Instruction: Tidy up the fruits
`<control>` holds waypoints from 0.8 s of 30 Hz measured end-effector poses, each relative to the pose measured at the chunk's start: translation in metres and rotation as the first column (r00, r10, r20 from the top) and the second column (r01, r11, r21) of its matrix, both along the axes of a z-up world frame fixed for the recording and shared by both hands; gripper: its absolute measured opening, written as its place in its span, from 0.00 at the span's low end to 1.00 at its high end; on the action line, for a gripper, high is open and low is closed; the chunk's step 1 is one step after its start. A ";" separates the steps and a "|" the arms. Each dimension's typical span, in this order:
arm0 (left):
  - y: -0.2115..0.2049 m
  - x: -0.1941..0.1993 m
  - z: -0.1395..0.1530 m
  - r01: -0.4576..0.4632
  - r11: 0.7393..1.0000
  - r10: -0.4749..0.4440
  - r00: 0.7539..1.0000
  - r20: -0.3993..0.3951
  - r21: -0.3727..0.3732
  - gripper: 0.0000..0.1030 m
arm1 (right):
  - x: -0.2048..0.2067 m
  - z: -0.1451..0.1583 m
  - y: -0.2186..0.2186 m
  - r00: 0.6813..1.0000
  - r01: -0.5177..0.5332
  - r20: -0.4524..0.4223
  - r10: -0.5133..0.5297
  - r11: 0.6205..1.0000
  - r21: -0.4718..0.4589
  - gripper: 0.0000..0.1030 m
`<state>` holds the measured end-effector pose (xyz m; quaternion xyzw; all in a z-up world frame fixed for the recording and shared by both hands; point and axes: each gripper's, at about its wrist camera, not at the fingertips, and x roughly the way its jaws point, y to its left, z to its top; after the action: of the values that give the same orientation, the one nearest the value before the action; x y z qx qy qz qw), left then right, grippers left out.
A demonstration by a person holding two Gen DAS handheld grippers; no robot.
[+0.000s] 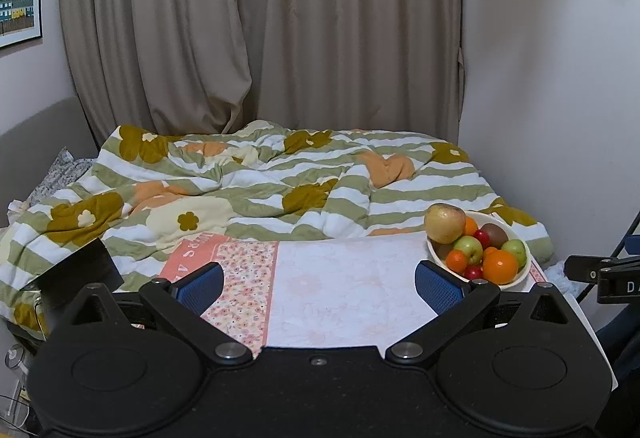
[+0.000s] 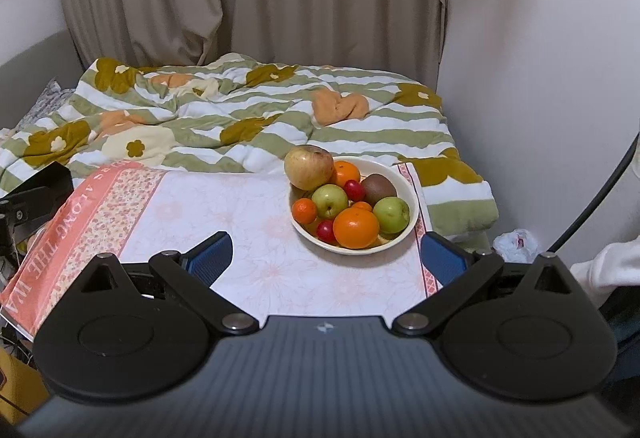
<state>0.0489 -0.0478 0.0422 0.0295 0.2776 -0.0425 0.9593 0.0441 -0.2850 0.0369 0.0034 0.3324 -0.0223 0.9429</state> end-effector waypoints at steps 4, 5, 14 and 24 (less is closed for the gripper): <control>0.003 -0.001 0.000 0.001 1.000 -0.001 1.000 0.000 0.001 1.00 | -0.001 0.000 0.003 1.000 0.007 -0.004 -0.007 1.000 -0.003 1.00; 0.003 -0.001 0.000 0.003 1.000 -0.003 1.000 0.000 0.002 1.00 | -0.001 0.000 0.004 1.000 0.009 -0.005 -0.009 1.000 -0.001 1.00; 0.002 -0.002 0.001 0.014 1.000 -0.014 1.000 0.006 0.007 1.00 | -0.003 -0.001 0.005 1.000 0.015 -0.006 -0.015 1.000 0.006 1.00; 0.000 -0.003 -0.001 0.027 1.000 -0.027 1.000 0.007 0.014 1.00 | -0.005 -0.005 0.005 0.999 0.026 -0.019 -0.025 1.000 0.010 1.00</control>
<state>0.0462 -0.0477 0.0411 0.0399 0.2743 -0.0535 0.9593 0.0387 -0.2795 0.0324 0.0123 0.3413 -0.0327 0.9393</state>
